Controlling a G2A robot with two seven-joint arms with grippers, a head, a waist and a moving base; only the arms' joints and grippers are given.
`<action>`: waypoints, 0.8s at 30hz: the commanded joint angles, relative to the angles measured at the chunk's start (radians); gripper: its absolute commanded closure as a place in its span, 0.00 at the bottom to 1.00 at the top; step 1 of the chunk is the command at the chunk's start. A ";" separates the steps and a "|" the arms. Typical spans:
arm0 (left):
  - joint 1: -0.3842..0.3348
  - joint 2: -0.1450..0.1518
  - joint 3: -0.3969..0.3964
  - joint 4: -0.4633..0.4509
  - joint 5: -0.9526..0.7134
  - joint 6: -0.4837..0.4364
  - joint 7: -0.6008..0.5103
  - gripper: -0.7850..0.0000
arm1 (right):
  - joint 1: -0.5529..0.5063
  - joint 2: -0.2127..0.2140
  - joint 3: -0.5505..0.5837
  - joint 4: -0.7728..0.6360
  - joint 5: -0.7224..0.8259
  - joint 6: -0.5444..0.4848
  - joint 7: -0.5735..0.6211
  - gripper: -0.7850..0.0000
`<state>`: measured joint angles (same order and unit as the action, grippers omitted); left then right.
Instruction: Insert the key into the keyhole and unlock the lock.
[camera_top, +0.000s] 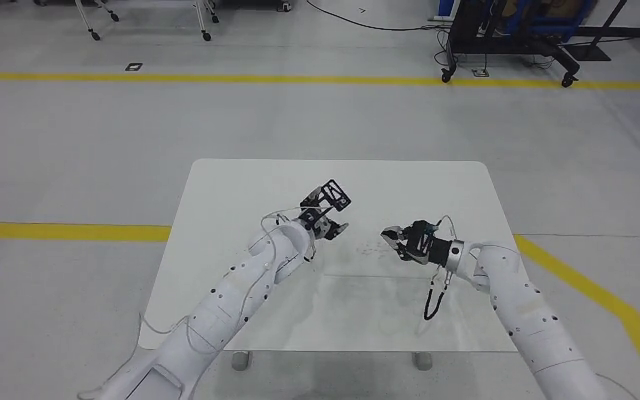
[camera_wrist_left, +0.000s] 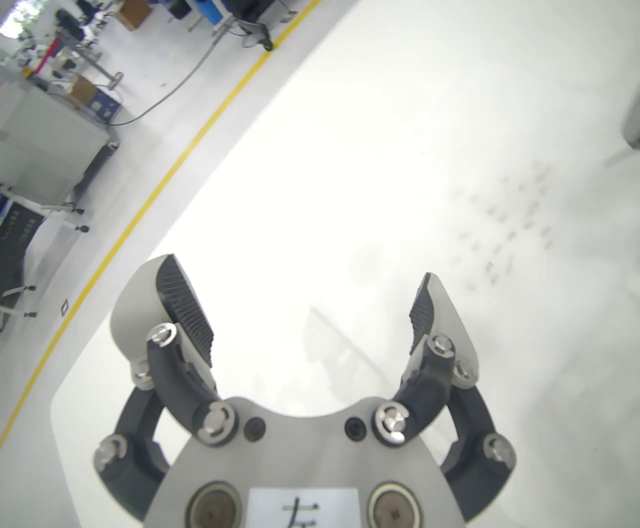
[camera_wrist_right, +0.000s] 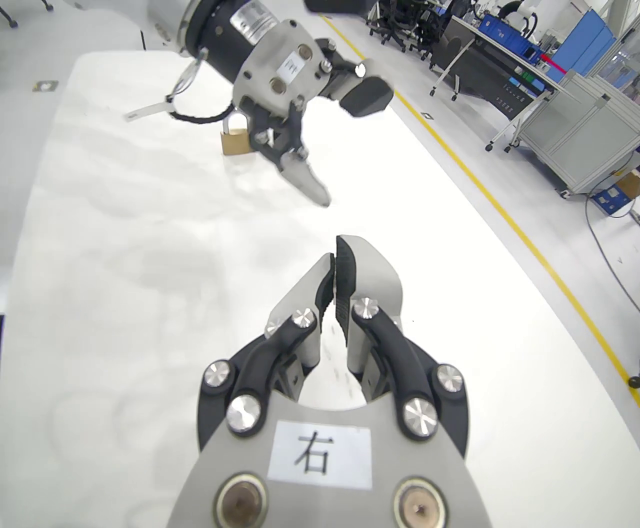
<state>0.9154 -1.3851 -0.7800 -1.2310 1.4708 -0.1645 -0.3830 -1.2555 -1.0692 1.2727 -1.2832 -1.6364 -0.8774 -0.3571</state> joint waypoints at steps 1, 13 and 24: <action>0.000 0.000 0.003 0.013 0.002 -0.001 0.000 0.00 | 0.001 0.000 -0.001 0.001 -0.004 0.005 0.001 1.00; 0.156 0.040 -0.231 -0.063 -0.279 -0.023 0.244 0.00 | 0.003 -0.023 -0.023 0.041 0.263 0.006 0.065 1.00; 0.249 0.067 -0.413 -0.102 -0.673 -0.288 0.292 0.00 | 0.047 -0.063 -0.089 0.110 1.041 -0.003 0.400 1.00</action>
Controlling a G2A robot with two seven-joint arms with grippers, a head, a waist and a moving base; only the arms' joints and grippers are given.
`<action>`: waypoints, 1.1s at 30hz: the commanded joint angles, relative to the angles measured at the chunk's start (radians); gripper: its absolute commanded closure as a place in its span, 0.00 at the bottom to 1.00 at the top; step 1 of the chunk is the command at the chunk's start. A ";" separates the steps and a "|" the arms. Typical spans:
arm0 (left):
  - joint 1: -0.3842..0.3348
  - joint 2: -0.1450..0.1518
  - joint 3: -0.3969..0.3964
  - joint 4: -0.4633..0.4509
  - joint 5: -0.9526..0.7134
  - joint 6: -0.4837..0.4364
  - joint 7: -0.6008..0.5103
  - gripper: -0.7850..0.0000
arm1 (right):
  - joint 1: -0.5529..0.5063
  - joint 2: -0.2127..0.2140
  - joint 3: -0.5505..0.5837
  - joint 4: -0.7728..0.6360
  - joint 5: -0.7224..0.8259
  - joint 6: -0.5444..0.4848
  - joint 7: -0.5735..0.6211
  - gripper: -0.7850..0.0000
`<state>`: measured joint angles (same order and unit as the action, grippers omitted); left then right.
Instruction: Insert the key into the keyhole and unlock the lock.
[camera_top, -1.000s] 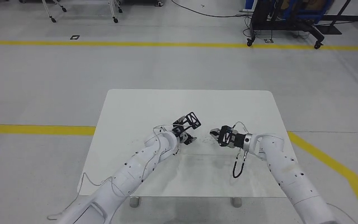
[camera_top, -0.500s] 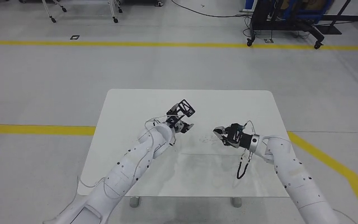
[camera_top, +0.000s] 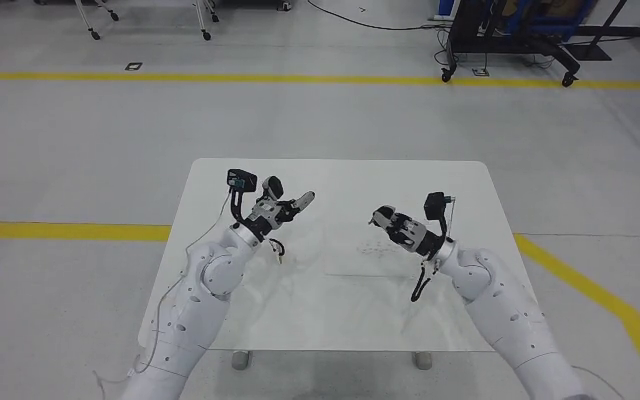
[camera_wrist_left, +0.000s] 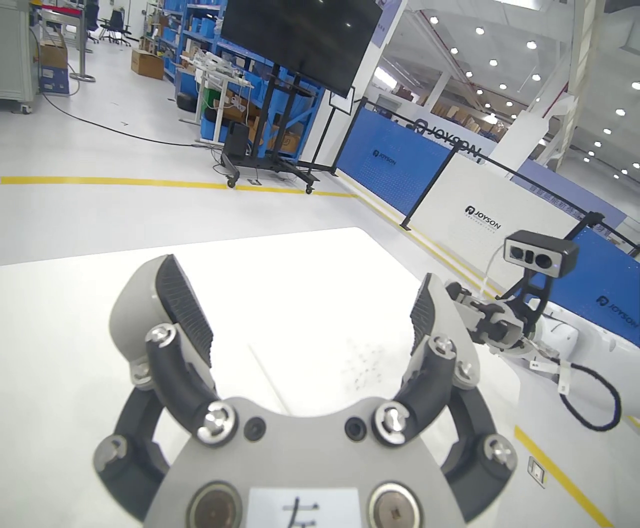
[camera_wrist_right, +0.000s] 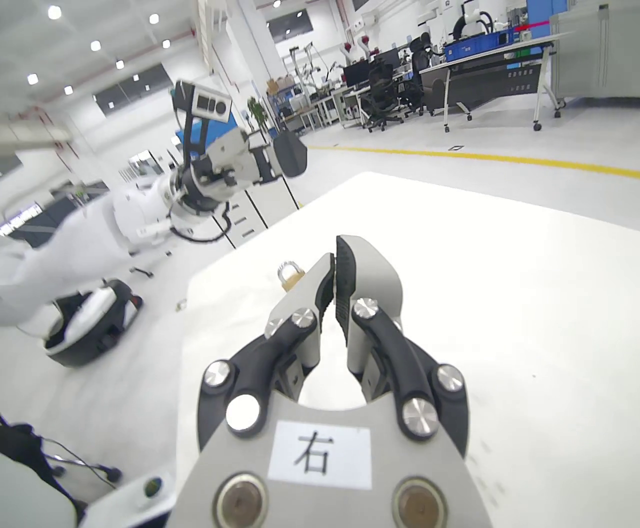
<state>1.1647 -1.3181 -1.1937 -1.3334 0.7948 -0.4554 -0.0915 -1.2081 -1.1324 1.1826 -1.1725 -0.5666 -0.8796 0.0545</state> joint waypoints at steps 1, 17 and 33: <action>0.000 0.000 0.000 0.000 0.003 0.003 0.001 0.00 | -0.001 0.000 0.001 0.000 -0.029 -0.001 -0.012 1.00; -0.041 -0.023 0.046 0.168 -0.654 -0.273 -0.210 0.00 | -0.034 -0.028 -0.059 -0.001 0.289 0.044 0.007 1.00; -0.182 -0.058 0.214 0.357 -0.949 -0.380 -0.556 0.62 | 0.013 -0.053 -0.120 0.029 0.749 0.011 0.263 1.00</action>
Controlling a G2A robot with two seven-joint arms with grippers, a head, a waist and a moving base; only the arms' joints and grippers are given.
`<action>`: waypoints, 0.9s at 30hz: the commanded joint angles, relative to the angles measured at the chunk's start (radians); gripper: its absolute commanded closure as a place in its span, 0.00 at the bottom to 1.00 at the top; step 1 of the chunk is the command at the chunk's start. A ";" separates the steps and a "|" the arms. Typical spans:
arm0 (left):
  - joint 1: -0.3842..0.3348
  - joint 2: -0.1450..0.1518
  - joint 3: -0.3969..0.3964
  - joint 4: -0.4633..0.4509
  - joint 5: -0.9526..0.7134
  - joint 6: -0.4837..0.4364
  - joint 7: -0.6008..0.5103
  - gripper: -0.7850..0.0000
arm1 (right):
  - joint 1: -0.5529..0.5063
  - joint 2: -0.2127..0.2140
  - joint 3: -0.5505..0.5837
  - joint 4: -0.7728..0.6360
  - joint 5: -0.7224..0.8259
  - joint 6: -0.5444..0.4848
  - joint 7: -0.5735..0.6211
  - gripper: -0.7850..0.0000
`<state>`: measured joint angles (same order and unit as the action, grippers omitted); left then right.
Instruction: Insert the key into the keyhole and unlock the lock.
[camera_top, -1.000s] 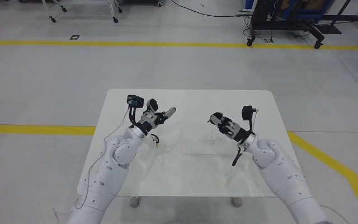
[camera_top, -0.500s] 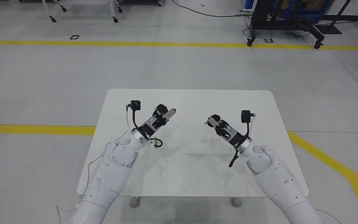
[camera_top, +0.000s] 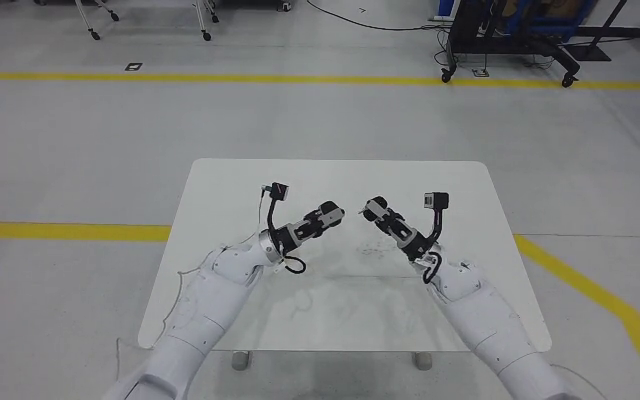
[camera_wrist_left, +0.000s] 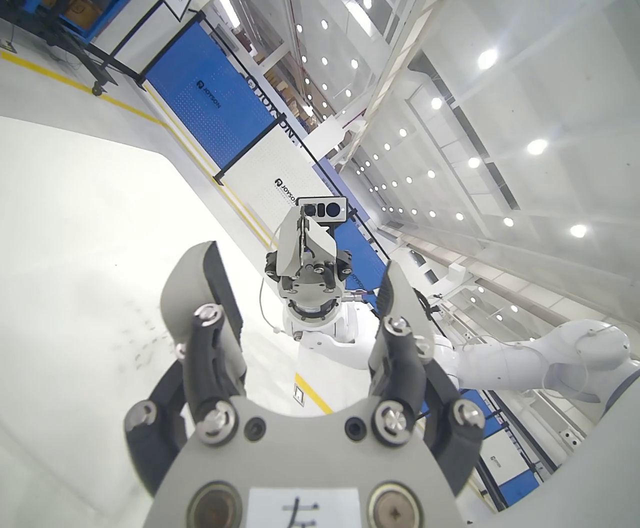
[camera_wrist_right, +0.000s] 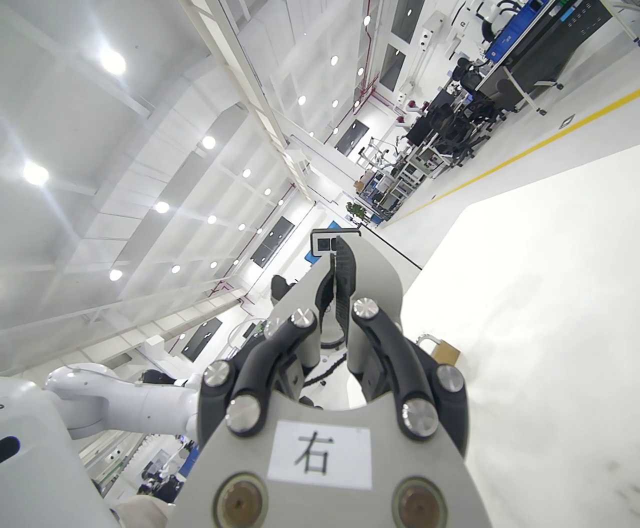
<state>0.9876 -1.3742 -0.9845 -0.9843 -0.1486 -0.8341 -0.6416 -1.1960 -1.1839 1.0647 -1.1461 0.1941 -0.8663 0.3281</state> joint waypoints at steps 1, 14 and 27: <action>-0.009 -0.003 0.009 0.015 -0.013 -0.003 -0.010 0.63 | 0.001 -0.004 -0.004 0.005 -0.020 -0.004 -0.022 1.00; -0.037 -0.014 0.039 0.063 -0.015 -0.012 -0.006 0.71 | 0.018 -0.029 -0.028 0.035 -0.151 -0.013 -0.104 1.00; -0.046 -0.021 0.062 0.077 0.011 -0.007 0.004 0.74 | 0.025 -0.040 -0.027 0.045 -0.167 -0.018 -0.092 1.00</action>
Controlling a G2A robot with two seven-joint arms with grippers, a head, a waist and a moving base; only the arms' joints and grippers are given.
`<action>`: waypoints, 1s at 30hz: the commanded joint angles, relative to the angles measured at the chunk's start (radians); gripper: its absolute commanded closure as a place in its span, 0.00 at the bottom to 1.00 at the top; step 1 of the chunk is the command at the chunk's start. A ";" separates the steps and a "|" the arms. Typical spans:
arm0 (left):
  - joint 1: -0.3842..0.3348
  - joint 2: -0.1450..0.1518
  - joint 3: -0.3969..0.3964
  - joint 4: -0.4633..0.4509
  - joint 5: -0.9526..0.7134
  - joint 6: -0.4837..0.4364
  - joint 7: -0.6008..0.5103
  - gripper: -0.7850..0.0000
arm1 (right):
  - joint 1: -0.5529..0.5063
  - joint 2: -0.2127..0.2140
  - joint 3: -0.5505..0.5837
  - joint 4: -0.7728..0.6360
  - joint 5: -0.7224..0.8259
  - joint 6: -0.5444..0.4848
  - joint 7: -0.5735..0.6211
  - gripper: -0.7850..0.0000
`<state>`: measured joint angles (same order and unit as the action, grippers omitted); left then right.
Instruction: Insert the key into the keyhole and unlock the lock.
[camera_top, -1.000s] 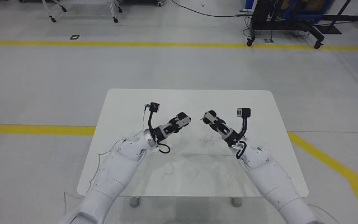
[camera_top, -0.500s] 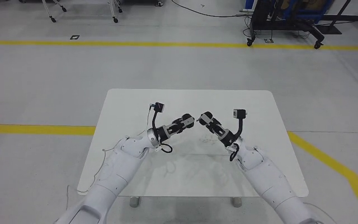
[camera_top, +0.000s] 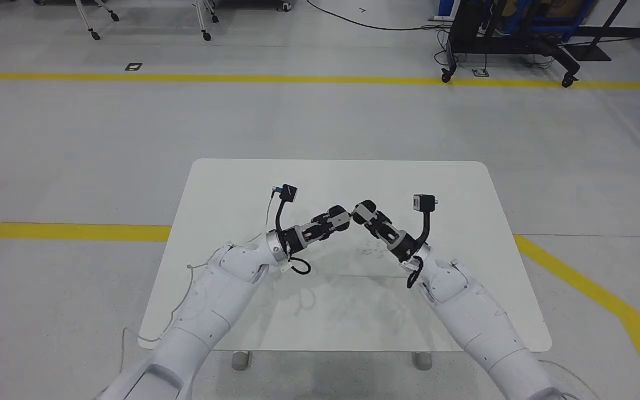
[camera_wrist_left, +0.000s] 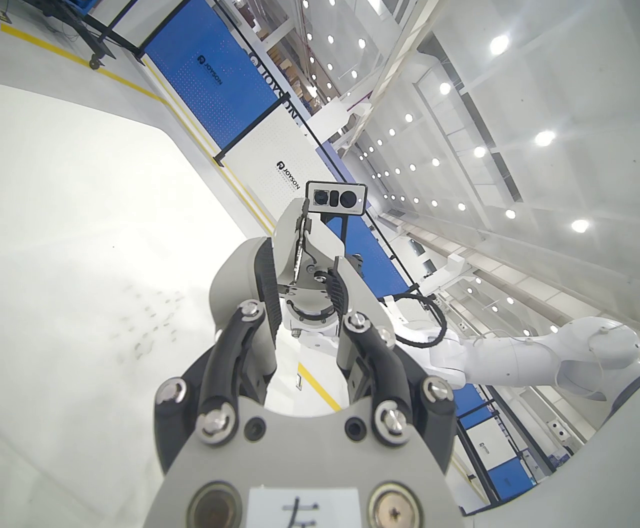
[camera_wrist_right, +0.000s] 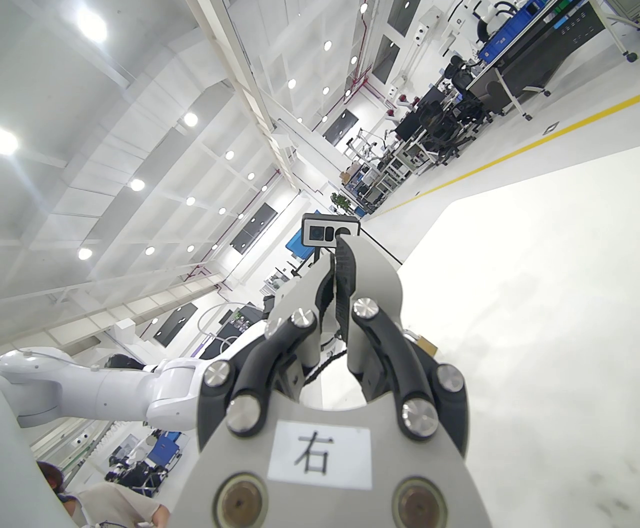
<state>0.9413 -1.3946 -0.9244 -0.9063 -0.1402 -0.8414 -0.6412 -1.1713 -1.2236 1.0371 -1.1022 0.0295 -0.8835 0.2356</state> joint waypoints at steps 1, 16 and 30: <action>0.001 -0.002 0.004 -0.002 0.004 0.001 0.006 0.75 | 0.000 -0.001 0.001 0.002 -0.005 -0.002 0.001 1.00; 0.003 0.000 0.004 -0.011 0.066 0.012 0.048 1.00 | -0.006 -0.005 0.015 0.006 -0.056 -0.003 0.012 1.00; 0.023 0.011 -0.032 -0.034 0.065 0.026 0.092 1.00 | -0.003 -0.007 0.035 0.001 -0.058 0.012 0.011 0.00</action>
<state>0.9633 -1.3847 -0.9509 -0.9413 -0.0672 -0.8192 -0.5554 -1.1740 -1.2304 1.0721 -1.1008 -0.0289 -0.8713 0.2462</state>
